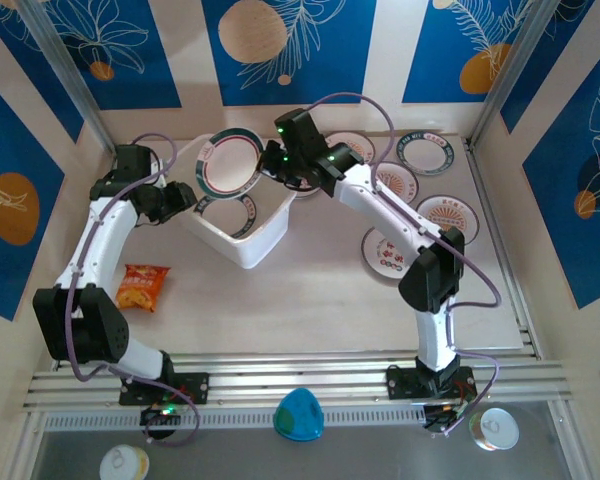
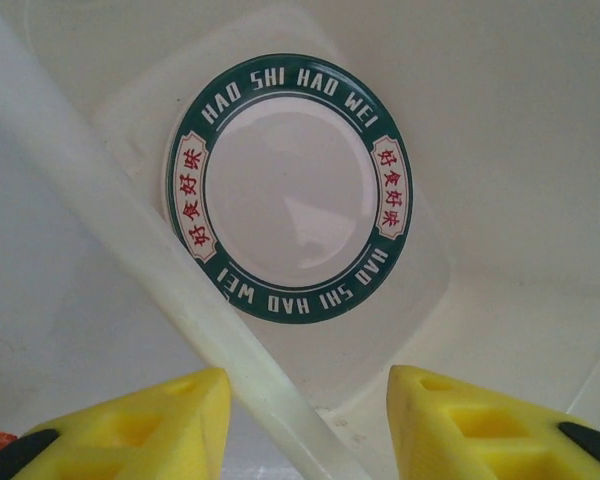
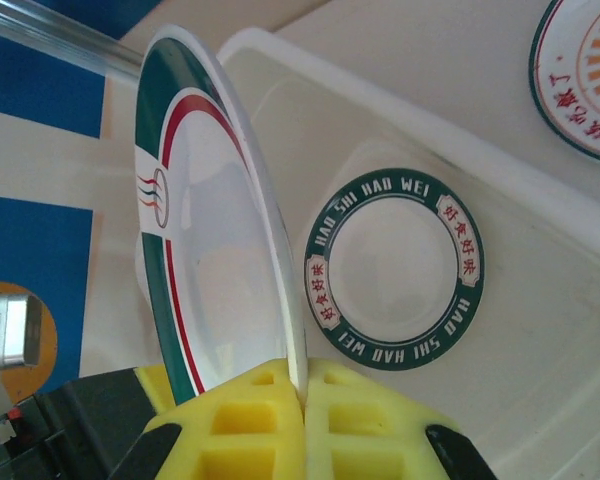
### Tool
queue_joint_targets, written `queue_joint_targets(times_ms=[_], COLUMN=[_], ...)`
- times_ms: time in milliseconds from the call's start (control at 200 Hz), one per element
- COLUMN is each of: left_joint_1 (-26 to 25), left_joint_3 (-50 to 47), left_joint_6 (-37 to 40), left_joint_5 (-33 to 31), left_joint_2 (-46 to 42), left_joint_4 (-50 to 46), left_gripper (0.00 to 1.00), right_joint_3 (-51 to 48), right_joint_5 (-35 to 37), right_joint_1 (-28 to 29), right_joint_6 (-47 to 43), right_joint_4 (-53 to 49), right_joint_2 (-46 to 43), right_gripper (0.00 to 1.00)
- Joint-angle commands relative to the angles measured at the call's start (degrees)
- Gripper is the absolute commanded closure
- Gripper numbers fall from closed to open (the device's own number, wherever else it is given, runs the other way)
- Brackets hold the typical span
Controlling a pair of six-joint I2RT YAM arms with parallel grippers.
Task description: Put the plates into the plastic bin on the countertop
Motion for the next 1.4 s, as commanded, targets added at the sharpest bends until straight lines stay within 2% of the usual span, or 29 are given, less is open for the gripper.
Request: queue_joint_targets(times_ms=[0, 270, 490, 650, 860, 1135, 1295, 1395], left_joint_1=[0.4, 0.4, 0.4, 0.4, 0.4, 0.4, 0.4, 0.4], left_joint_3=[1.7, 2.2, 4.1, 4.6, 4.5, 4.1, 3.8, 3.5], left_joint_6=[0.2, 0.6, 1.3, 2.1, 2.1, 1.8, 1.7, 1.3], left_joint_5=[-0.8, -1.9, -3.5, -4.5, -4.2, -3.7, -3.6, -3.3], left_joint_2=[1.2, 0.1, -0.8, -1.4, -1.4, -0.8, -0.7, -0.7], left_joint_4=[-0.7, -1.4, -2.4, -2.7, -2.2, -1.8, -1.5, -1.2], left_gripper=[0.56, 0.57, 0.56, 0.56, 0.56, 0.56, 0.56, 0.56], right_joint_3=[4.2, 5.2, 12.1, 12.5, 13.8, 17.5, 19.9, 22.2], right_joint_5=[-3.7, -0.8, 0.9, 4.4, 4.9, 7.9, 8.1, 10.4], right_joint_1=[0.5, 1.8, 3.6, 4.3, 4.5, 5.1, 5.8, 7.0], right_joint_6=[0.9, 2.7, 3.8, 7.7, 12.1, 12.8, 11.4, 9.0], right_joint_4=[-2.5, -4.6, -9.0, -10.2, -12.3, -14.4, -15.7, -16.1], right_joint_2=[1.7, 6.1, 12.9, 15.3, 19.5, 23.9, 25.6, 26.4], right_gripper=[1.00, 1.00, 1.00, 1.00, 1.00, 1.00, 0.94, 0.96])
